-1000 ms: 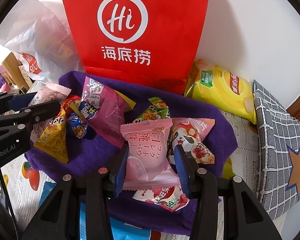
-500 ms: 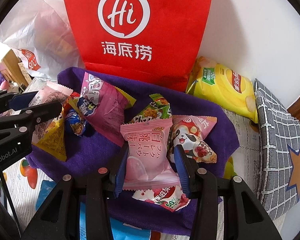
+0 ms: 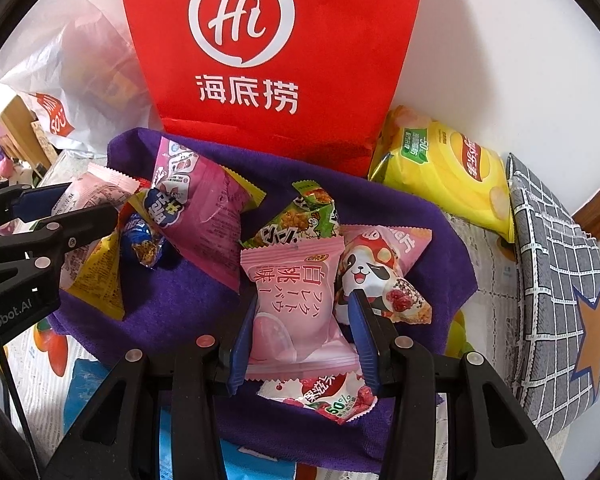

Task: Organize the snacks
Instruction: 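Lower both candy packets onto the towel and open both tools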

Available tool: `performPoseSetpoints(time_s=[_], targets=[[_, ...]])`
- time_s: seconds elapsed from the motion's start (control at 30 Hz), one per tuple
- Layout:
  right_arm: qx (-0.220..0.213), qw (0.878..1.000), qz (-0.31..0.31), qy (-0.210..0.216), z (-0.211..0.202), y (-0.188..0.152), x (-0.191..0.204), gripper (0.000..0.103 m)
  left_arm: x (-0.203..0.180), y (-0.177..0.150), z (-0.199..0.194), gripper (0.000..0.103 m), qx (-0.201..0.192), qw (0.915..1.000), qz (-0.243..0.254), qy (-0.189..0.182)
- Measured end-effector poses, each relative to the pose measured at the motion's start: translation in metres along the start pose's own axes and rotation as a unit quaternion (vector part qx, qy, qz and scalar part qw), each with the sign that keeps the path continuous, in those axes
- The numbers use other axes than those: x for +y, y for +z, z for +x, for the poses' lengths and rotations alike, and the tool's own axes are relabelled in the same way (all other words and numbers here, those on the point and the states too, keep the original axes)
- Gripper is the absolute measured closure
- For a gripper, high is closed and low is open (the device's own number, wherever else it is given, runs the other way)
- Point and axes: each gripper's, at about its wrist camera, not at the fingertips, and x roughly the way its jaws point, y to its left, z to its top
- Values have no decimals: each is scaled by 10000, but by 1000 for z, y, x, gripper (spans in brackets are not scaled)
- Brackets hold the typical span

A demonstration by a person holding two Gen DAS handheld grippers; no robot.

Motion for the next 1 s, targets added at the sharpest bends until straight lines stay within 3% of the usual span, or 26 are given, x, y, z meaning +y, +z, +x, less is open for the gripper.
performPoseSetpoints(time_s=[0.27,0.6,1.0], targets=[[90,9995,-111,-274,6,-2,1,58,-1,-1,6,68,129,9999,54,98],[107,9995,-86,-298,8,-4,-3,57,1,-2,7,66,179,9997,15,141],[-68,9996,135,-241,-5,-3,-9,45,5,1,-3,55,34,9999,-116,75]])
